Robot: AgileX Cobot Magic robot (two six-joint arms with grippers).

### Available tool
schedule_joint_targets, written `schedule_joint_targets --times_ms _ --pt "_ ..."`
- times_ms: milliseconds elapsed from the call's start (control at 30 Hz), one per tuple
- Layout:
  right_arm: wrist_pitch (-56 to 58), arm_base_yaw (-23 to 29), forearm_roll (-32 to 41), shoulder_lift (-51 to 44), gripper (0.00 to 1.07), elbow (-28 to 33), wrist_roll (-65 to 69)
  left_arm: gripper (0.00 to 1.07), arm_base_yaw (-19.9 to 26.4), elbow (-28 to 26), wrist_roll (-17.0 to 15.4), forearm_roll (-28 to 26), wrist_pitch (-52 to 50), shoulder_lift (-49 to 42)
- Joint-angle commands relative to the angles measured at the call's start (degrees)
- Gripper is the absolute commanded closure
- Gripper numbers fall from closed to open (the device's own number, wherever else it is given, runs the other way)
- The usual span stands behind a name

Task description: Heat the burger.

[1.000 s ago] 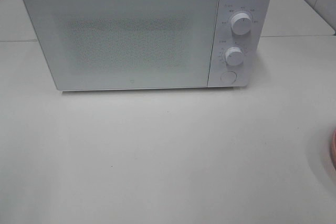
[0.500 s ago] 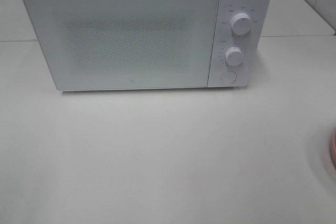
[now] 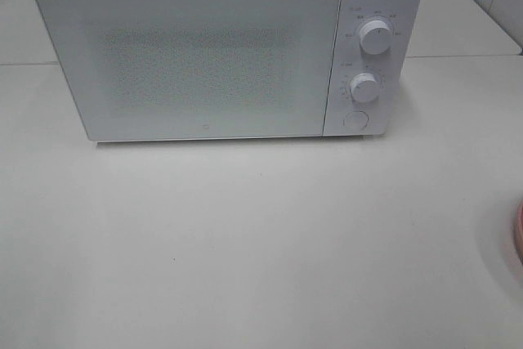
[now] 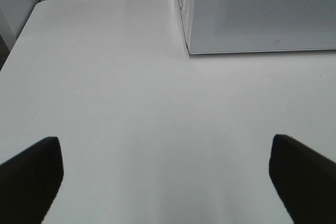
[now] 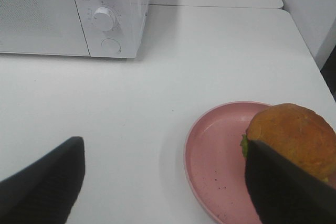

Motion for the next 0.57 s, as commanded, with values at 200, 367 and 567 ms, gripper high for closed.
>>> schedule_joint_targets --times_ms 200,367,567 --pt "-0.7 -0.3 0.1 -2.0 0.32 0.1 -0.7 0.07 0.2 0.3 -0.2 -0.2 -0.2 -0.6" --pt "-0.7 -0.3 0.1 -2.0 0.32 0.1 -0.7 0.07 0.2 0.3 -0.2 -0.2 -0.2 -0.6" --pt "-0.7 -0.3 0.1 -2.0 0.32 0.1 -0.7 0.07 0.2 0.3 -0.2 -0.2 -0.2 -0.6"
